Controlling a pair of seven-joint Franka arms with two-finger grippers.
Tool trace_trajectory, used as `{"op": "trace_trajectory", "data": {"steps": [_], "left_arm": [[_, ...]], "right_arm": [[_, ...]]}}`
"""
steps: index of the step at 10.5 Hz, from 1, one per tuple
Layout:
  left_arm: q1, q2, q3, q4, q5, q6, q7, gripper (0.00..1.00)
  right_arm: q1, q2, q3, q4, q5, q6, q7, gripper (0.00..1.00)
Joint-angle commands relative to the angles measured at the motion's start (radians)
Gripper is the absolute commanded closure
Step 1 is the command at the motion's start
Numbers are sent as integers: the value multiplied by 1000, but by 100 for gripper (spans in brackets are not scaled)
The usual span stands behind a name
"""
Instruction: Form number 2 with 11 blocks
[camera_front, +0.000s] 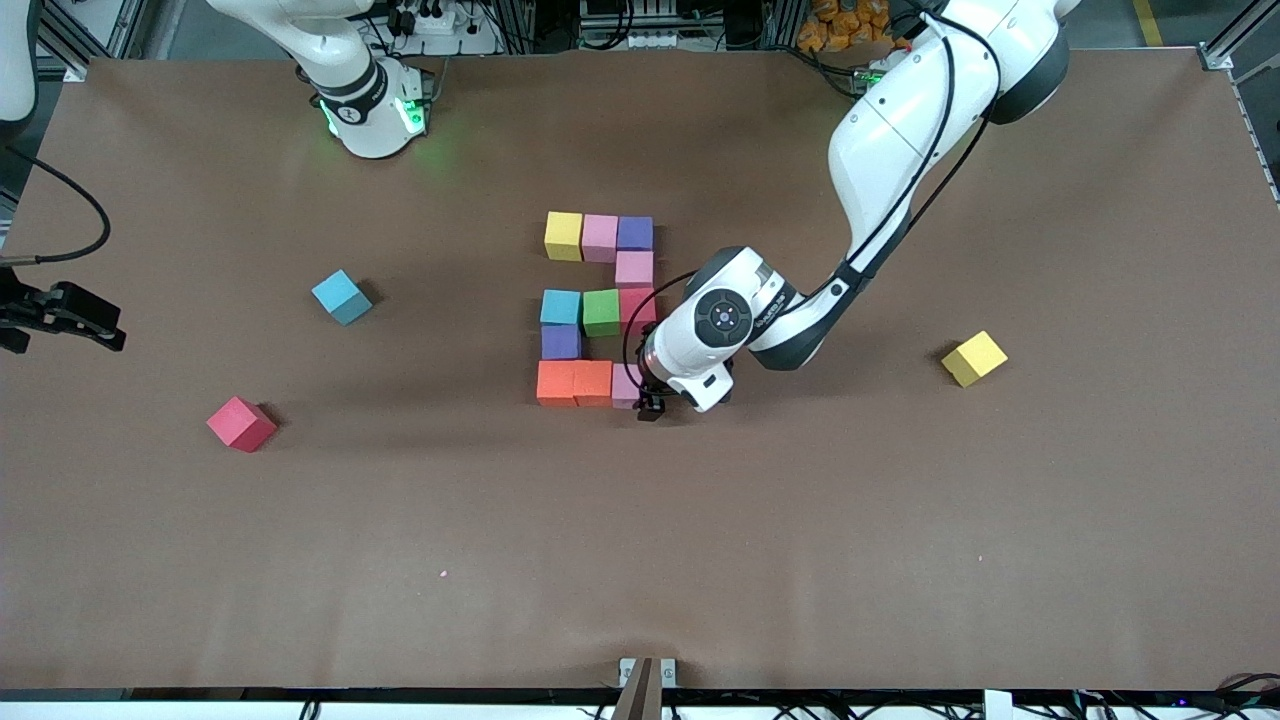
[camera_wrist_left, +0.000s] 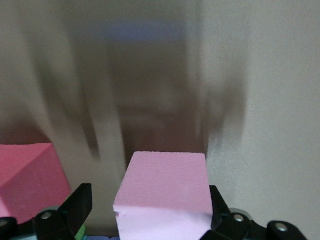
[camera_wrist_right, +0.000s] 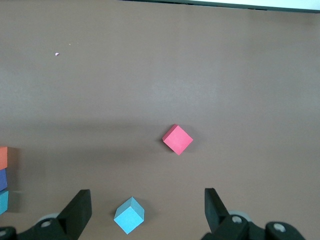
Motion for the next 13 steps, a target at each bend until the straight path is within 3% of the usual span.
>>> {"op": "trace_trajectory", "data": {"steps": [1, 6, 8, 10, 13], "left_arm": [[37, -72, -25, -16, -36, -88, -3, 0], [129, -227, -22, -14, -18, -242, 42, 0], [192, -289, -19, -13, -16, -315, 163, 0], [249, -333, -19, -10, 60, -363, 260, 0], [275, -364, -18, -6, 102, -457, 471, 0]], "right_arm": [[-7, -8, 4, 7, 16, -16, -4, 0], [-9, -8, 3, 7, 16, -16, -4, 0], [-9, -8, 3, 7, 16, -16, -4, 0], [-9, -8, 3, 7, 16, -16, -4, 0], [-9, -8, 3, 7, 16, -16, -4, 0]]}}
